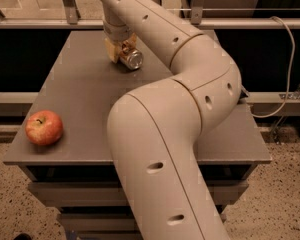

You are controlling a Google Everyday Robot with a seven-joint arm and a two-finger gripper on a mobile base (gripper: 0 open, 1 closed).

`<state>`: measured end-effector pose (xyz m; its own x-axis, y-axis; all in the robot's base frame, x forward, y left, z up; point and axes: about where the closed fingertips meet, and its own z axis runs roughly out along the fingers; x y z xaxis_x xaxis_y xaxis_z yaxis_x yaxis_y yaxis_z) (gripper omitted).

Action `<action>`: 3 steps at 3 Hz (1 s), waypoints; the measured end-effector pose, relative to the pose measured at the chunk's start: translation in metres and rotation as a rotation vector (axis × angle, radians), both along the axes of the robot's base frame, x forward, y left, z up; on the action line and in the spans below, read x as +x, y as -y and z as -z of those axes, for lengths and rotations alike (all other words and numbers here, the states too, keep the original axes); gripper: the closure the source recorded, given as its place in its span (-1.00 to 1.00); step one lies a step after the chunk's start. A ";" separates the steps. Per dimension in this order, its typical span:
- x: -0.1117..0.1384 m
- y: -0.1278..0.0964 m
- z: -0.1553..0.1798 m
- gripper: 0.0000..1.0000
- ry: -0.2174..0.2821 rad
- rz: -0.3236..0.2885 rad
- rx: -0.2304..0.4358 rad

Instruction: Place orange can upright

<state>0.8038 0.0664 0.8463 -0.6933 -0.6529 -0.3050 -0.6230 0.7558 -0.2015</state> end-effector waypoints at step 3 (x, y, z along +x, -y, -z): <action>-0.047 0.006 -0.066 1.00 0.231 -0.167 0.267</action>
Offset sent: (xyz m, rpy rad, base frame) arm -0.0386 0.0215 0.0871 0.3466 -0.3514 0.2062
